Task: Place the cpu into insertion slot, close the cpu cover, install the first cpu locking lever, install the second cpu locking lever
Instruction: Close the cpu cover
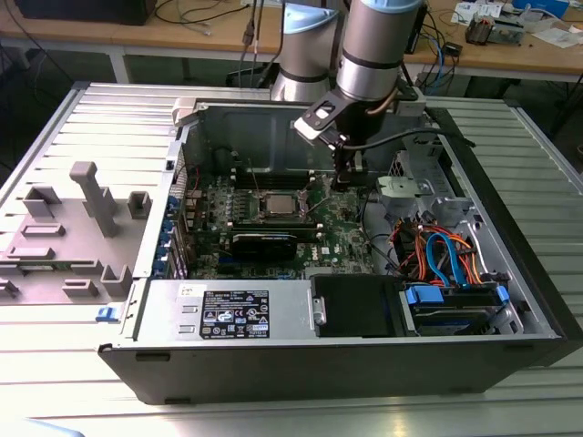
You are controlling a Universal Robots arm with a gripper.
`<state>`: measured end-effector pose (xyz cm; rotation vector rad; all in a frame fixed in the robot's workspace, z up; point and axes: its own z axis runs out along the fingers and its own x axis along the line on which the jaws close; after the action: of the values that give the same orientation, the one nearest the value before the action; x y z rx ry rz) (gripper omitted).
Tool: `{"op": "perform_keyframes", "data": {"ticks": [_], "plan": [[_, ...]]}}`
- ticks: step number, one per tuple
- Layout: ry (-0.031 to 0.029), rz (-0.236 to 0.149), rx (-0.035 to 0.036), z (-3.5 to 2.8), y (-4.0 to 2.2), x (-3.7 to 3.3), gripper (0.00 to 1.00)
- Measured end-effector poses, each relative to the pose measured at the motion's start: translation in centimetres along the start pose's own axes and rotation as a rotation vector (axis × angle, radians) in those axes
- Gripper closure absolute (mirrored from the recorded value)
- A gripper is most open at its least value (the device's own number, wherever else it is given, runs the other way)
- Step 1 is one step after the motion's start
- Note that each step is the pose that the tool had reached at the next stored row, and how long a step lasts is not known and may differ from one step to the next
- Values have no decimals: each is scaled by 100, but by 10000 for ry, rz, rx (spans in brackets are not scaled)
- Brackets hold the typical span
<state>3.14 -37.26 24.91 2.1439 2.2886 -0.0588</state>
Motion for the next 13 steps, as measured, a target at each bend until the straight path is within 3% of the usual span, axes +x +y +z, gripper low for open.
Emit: {"op": "perform_keyframes", "data": {"ticks": [4,8,9,13], "plan": [[1,1,-5,4,-133,9,89],[0,19,-5,9,-329,24,89],[1,22,-5,16,-402,30,89],[1,22,-5,46,-510,37,89]]}}
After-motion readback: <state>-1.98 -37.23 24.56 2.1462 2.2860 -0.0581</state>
